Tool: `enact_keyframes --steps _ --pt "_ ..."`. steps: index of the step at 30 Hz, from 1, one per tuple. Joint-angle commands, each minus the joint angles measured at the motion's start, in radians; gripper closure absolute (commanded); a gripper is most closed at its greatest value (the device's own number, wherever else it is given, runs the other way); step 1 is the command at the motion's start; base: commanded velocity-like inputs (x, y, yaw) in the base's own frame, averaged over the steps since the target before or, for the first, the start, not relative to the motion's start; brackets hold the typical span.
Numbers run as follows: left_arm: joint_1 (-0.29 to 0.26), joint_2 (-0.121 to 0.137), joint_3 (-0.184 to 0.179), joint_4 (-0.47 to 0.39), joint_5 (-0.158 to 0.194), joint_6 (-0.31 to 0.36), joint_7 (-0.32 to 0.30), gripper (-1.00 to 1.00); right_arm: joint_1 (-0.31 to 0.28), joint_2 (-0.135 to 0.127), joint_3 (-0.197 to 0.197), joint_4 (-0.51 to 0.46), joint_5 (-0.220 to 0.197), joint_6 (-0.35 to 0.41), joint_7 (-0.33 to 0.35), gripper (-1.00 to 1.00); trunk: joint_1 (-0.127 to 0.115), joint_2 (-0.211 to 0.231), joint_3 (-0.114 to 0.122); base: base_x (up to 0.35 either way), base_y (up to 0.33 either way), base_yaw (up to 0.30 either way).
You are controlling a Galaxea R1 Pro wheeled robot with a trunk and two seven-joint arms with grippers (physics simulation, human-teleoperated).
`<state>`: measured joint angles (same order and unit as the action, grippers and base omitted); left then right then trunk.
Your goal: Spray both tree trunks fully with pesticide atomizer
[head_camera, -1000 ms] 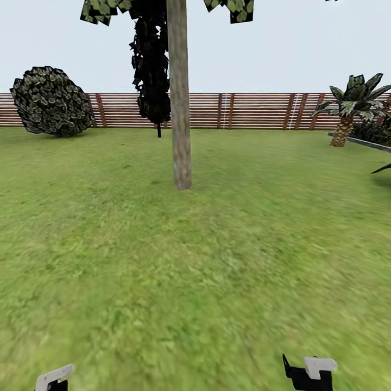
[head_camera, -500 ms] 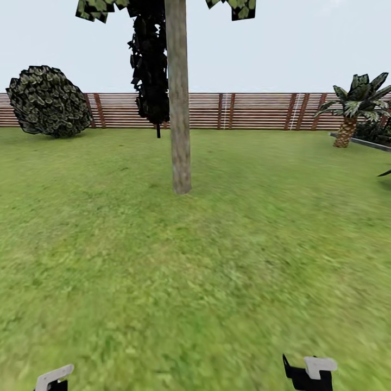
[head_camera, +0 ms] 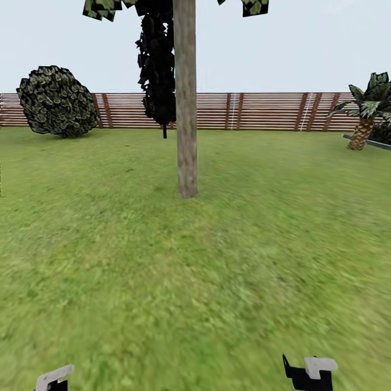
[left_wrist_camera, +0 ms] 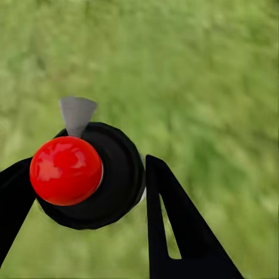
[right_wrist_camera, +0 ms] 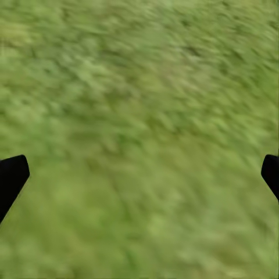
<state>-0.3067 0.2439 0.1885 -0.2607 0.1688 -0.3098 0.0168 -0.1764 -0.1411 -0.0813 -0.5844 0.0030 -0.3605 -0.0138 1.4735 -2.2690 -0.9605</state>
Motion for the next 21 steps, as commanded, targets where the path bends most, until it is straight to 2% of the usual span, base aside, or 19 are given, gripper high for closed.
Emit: enact_keyframes --steps 1,21 --pt "0.0 0.0 0.0 0.0 0.0 0.0 0.0 1.0 0.0 0.0 0.0 0.0 0.0 0.0 0.0 -1.0 0.0 0.0 0.0 0.343 0.0 0.048" --pt "0.0 0.0 0.0 0.0 0.0 0.0 0.0 1.0 0.0 0.0 0.0 0.0 0.0 0.0 0.0 -1.0 0.0 0.0 0.0 0.343 0.0 0.005"
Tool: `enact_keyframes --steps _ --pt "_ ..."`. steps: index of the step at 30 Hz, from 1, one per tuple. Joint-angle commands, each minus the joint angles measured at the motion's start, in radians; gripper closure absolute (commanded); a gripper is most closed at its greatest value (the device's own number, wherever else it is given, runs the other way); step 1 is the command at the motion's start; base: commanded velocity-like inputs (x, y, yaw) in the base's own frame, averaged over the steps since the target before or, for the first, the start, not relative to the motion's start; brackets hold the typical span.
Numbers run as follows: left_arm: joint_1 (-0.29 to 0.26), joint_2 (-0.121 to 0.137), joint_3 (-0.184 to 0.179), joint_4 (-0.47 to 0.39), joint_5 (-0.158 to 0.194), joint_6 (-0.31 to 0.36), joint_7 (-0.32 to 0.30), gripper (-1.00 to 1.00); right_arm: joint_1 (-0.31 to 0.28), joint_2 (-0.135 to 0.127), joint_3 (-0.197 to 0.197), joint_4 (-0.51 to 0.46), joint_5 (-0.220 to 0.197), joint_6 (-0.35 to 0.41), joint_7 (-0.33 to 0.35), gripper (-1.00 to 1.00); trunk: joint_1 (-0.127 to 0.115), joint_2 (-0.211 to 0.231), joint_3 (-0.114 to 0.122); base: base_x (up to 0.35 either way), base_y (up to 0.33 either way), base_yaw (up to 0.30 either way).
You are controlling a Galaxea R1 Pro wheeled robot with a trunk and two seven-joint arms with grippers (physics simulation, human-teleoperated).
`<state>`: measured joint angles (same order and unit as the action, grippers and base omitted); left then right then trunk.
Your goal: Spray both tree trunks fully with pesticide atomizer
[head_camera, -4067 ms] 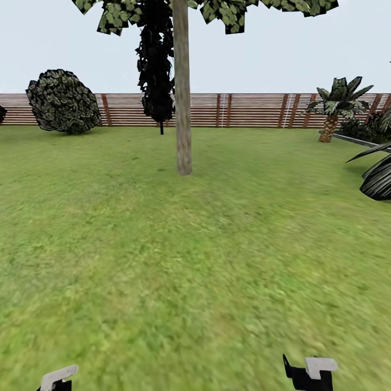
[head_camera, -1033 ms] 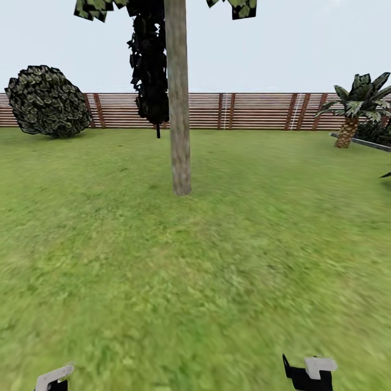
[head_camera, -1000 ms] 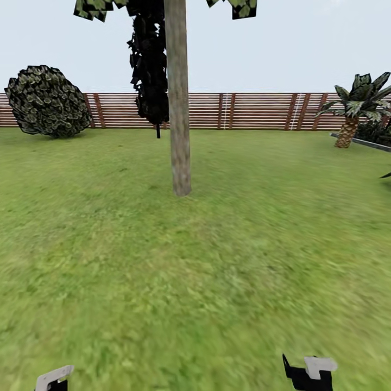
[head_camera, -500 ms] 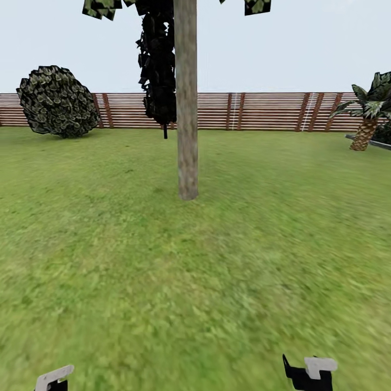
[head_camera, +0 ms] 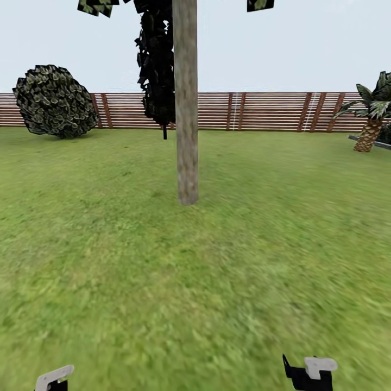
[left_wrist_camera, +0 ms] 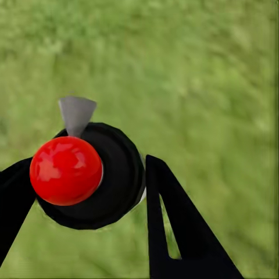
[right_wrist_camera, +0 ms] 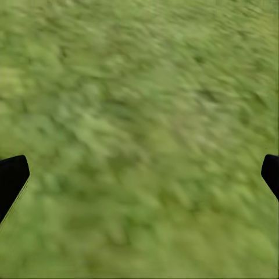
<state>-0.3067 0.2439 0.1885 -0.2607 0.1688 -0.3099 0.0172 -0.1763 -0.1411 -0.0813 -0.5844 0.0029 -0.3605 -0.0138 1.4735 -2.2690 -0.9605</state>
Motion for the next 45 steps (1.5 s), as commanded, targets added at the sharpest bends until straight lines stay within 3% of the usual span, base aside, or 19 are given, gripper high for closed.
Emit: enact_keyframes --steps 1,42,45 --pt "0.0 0.0 0.0 0.0 0.0 0.0 0.0 1.0 0.0 0.0 0.0 0.0 0.0 0.0 0.0 -1.0 0.0 0.0 0.0 0.343 0.0 0.0" --pt "0.0 0.0 0.0 0.001 0.0 -0.001 0.0 1.0 0.0 0.0 0.0 0.0 0.0 0.0 0.0 -1.0 0.0 0.0 0.0 0.343 0.0 0.0" --pt "0.0 0.001 0.001 0.001 0.015 -0.003 0.0 1.0 0.0 0.0 0.0 0.0 0.0 0.0 0.0 -1.0 0.0 0.0 0.0 0.343 0.0 0.0"
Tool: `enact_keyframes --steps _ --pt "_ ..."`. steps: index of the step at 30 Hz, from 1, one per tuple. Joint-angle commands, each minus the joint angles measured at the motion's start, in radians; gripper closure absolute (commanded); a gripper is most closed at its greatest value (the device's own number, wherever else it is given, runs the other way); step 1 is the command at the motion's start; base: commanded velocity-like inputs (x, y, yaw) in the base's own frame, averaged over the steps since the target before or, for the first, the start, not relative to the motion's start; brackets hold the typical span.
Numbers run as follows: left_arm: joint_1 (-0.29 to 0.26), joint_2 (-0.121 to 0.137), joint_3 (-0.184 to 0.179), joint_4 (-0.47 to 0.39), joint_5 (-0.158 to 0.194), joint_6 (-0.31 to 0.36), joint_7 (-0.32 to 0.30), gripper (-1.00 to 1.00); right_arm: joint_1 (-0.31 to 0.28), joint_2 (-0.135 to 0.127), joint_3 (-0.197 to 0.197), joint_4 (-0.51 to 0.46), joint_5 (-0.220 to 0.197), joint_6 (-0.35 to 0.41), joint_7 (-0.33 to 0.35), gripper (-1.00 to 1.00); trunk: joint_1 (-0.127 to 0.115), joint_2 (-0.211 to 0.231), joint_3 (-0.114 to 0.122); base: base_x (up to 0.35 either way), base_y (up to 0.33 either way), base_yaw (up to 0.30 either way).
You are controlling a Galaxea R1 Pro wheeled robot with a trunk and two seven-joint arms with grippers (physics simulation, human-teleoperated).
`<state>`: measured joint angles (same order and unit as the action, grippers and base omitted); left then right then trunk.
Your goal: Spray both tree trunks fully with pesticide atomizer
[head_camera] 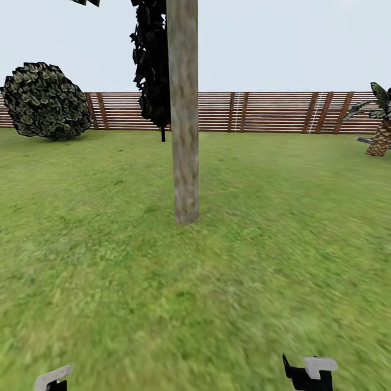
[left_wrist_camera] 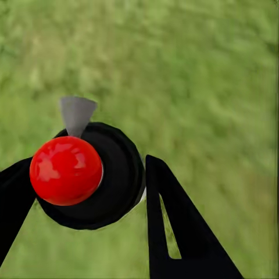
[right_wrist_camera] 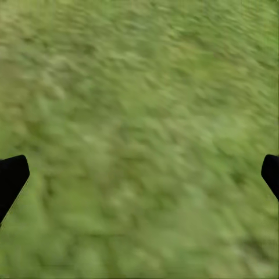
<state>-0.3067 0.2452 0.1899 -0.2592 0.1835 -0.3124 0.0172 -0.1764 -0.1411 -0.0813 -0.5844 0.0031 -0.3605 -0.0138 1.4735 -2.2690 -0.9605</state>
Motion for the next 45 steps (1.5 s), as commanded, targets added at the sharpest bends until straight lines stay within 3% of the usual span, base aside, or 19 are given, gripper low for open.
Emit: enact_keyframes --steps 1,3,7,21,32,45 --pt "0.0 0.0 0.0 0.0 0.005 0.0 0.0 1.0 0.0 0.0 0.0 0.0 0.0 0.0 0.0 -1.0 0.0 0.0 0.0 0.343 0.0 0.0" --pt "0.001 0.0 0.0 0.0 0.028 -0.003 -0.001 1.0 0.0 0.0 0.0 0.0 0.0 0.0 0.0 -1.0 0.0 0.0 0.0 0.343 0.0 0.0" --pt "0.001 0.0 0.0 0.0 0.035 -0.003 -0.002 1.0 0.0 0.0 0.0 0.0 0.0 0.0 0.0 -1.0 0.0 0.0 0.0 0.343 0.0 0.0" --pt "0.001 -0.001 -0.001 0.003 0.037 -0.008 -0.003 1.0 0.0 0.0 0.0 0.0 -0.001 0.0 0.0 -1.0 0.0 0.0 0.0 0.342 0.0 0.0" --pt "0.0 -0.001 -0.003 0.006 0.036 -0.008 0.001 1.0 0.0 0.0 0.0 0.0 0.0 0.0 0.0 -1.0 0.0 0.0 0.0 0.089 0.0 0.0" --pt "0.0 -0.001 -0.003 0.008 0.034 -0.009 0.001 1.0 0.0 0.0 0.0 0.0 -0.001 0.0 0.0 -1.0 0.0 0.0 0.0 0.321 0.0 0.0"
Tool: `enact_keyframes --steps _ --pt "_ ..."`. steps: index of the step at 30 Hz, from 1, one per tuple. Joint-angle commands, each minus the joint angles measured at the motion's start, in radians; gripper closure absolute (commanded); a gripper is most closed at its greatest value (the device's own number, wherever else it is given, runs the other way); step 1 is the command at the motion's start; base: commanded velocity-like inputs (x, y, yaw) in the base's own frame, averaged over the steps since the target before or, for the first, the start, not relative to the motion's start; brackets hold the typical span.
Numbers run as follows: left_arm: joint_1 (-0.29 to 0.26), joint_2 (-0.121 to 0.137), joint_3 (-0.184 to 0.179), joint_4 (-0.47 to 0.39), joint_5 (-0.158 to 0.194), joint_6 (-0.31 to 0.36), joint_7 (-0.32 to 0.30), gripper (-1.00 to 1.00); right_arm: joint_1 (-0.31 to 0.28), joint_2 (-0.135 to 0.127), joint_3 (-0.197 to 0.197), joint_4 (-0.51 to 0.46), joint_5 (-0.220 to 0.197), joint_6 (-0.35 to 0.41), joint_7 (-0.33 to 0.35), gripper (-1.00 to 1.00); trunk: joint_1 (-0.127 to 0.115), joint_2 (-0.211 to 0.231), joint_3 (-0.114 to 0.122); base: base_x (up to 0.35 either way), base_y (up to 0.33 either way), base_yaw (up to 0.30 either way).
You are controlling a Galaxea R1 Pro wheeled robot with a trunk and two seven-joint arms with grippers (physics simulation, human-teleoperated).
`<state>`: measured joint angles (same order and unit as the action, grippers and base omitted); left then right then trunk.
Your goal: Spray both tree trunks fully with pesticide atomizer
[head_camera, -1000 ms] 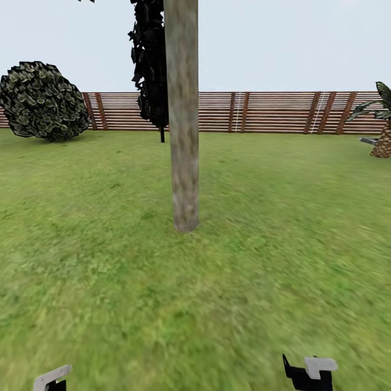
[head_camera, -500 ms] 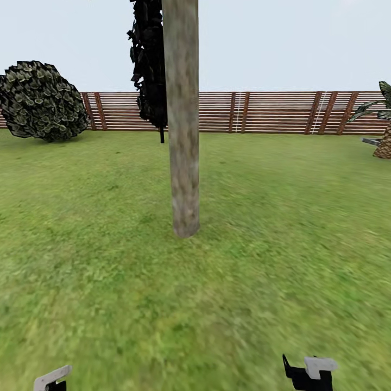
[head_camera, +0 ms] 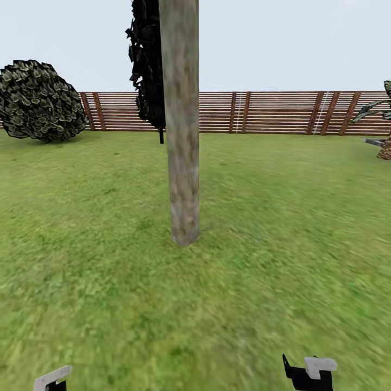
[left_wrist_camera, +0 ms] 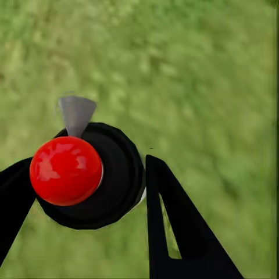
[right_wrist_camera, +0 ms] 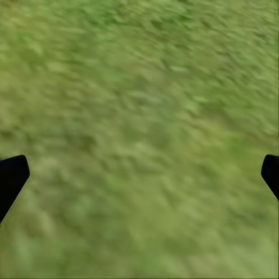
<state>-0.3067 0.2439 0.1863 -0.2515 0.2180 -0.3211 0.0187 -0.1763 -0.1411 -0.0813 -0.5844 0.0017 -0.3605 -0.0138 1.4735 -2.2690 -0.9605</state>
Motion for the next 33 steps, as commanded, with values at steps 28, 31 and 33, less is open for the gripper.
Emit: enact_keyframes --steps 28,31,33 --pt "-0.001 0.0 -0.012 -0.015 -0.265 -0.042 -0.014 1.0 0.0 -0.003 0.018 0.065 0.016 -0.013 0.007 -1.0 0.0 0.0 0.0 0.161 0.0 0.0" --pt "-0.006 -0.001 -0.012 -0.015 -0.406 -0.042 -0.05 1.0 -0.015 -0.003 0.086 0.059 0.089 -0.014 0.009 -1.0 0.0 0.0 0.0 0.0 0.0 0.0" --pt "-0.009 0.0 -0.011 -0.016 -0.499 -0.039 -0.116 1.0 -0.04 -0.003 0.144 0.057 0.161 -0.014 0.009 -1.0 0.0 0.0 0.0 0.0 0.0 0.0"
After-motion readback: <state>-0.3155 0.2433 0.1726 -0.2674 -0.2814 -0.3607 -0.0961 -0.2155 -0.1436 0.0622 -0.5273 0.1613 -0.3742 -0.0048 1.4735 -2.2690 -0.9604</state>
